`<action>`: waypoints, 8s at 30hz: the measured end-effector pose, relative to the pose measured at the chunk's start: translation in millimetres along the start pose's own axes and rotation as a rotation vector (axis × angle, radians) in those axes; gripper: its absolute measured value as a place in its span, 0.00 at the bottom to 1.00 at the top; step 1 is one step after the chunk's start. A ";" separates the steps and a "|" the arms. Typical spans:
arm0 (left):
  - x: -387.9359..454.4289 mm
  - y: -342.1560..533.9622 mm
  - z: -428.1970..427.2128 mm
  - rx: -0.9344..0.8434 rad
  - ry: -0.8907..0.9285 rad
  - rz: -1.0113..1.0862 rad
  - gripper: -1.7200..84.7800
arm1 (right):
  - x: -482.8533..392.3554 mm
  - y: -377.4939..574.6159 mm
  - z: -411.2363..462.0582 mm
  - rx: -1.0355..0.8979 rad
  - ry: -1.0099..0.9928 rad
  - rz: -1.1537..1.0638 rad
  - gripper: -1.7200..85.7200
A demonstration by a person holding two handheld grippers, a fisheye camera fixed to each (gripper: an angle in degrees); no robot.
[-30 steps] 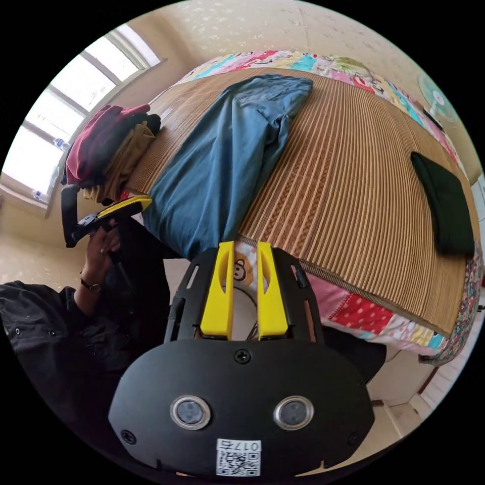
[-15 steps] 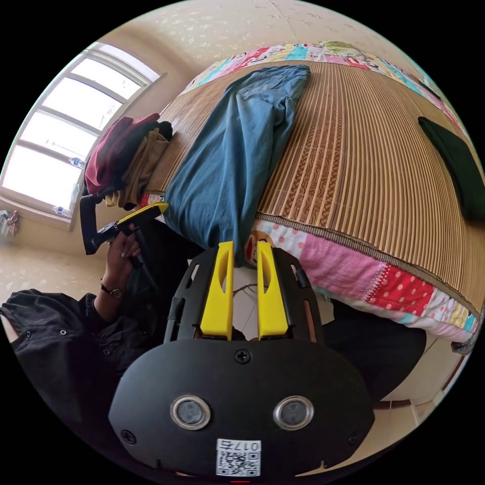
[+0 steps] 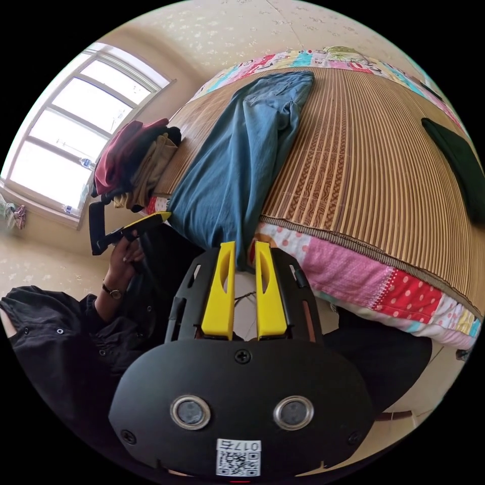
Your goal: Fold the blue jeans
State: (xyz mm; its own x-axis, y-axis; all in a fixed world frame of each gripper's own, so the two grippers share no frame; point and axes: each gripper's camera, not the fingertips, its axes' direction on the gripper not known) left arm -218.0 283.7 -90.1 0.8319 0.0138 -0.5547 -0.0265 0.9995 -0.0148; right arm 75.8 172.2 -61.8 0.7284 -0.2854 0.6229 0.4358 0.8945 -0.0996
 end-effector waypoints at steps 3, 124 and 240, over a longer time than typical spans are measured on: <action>-8.8 2.3 -18.2 0.035 0.096 0.008 0.01 | -1.2 2.1 1.8 0.002 0.009 -0.008 0.09; -100.5 -119.4 114.4 -0.126 0.468 0.127 0.13 | 178.8 -0.1 94.3 0.055 -0.659 0.031 0.11; 42.0 -165.9 59.7 0.032 0.518 0.357 0.02 | 184.1 75.5 -108.1 0.424 -0.448 -0.065 0.05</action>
State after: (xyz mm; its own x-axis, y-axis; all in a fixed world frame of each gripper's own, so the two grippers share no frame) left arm -145.6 120.1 -61.2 0.3981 0.3402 -0.8519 -0.2299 0.9361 0.2663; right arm 299.9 150.0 -38.5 0.3747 -0.2539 0.8917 0.1569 0.9653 0.2089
